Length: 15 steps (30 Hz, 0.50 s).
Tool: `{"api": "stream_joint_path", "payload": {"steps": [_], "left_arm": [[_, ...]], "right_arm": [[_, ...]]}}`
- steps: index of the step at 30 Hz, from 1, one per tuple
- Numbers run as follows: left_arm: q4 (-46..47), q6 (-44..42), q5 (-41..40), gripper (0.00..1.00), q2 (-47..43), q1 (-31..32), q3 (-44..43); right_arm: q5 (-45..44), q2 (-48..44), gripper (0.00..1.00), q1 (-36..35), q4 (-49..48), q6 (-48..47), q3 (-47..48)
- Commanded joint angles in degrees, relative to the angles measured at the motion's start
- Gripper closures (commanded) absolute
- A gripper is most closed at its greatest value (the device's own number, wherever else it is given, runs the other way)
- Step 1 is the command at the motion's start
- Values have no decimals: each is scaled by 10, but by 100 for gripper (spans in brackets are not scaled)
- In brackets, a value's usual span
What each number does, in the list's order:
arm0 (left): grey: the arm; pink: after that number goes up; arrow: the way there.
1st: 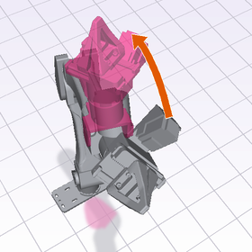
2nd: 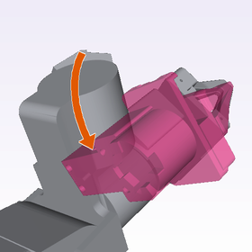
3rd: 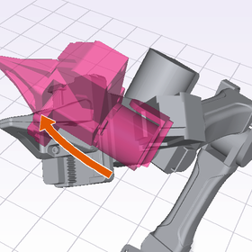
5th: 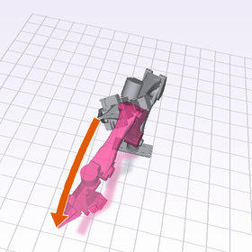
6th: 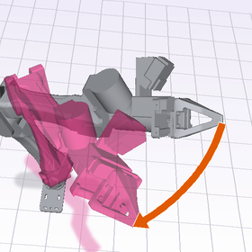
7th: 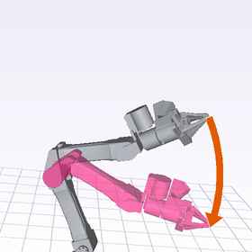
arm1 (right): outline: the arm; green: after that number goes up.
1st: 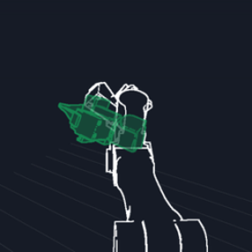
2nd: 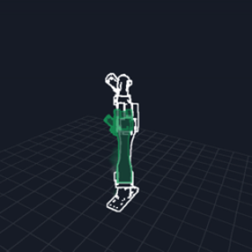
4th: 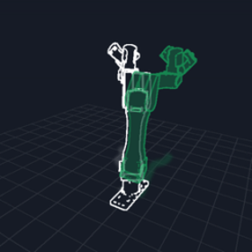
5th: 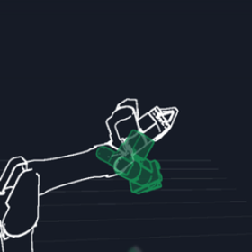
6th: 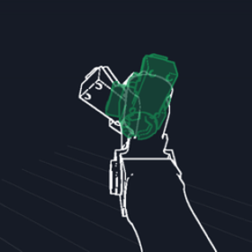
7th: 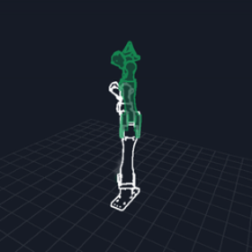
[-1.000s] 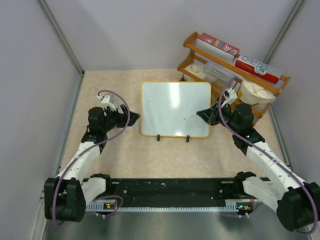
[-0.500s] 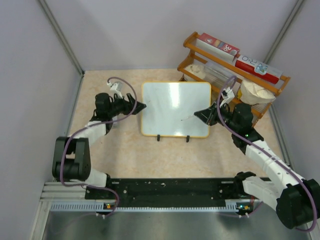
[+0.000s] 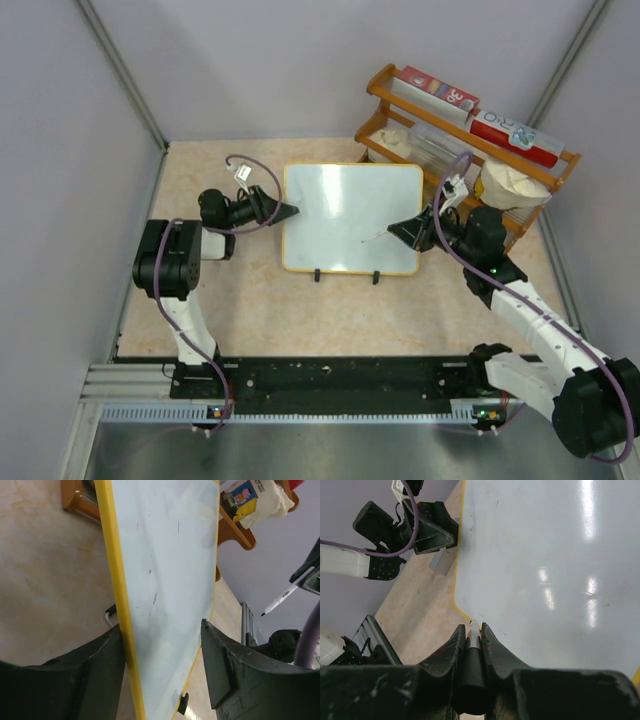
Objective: Write a sentence on the whiteboard
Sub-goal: Move the whiteboard to the center of the board.
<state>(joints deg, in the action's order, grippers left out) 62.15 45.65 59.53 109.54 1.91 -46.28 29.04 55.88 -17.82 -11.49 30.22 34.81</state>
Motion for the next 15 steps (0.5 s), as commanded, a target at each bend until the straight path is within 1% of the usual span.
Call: {"api": "stream_joint_path", "payload": {"steps": [1, 2, 3, 4, 6, 9, 10, 12, 13, 15], "left_arm": [[180, 97, 82, 40, 28, -2, -24], [184, 102, 91, 41, 38, -2, -24], [195, 114, 95, 45, 40, -2, -23], [198, 117, 96, 47, 43, -2, -21], [195, 111, 95, 54, 42, -2, -10], [163, 88, 91, 57, 34, -2, 7], [136, 78, 90, 62, 27, -2, 11], [99, 42, 89, 68, 18, -2, 23], [85, 32, 87, 74, 8, -2, 27], [30, 3, 82, 81, -5, -2, 33]], "right_arm": [[6, -6, 100, 2, -24, -2, 23], [7, -3, 100, 1, -24, 0, 24], [8, -2, 100, 2, -24, 0, 25], [8, -2, 100, 1, -24, 0, 25], [9, -1, 100, 2, -24, 1, 26], [8, -2, 100, 2, -22, -1, 27], [8, -2, 100, 1, -21, 0, 27], [8, -2, 100, 1, -20, -1, 27], [8, -2, 100, 2, -20, -1, 26], [8, -2, 100, 2, -20, -2, 26]]}}
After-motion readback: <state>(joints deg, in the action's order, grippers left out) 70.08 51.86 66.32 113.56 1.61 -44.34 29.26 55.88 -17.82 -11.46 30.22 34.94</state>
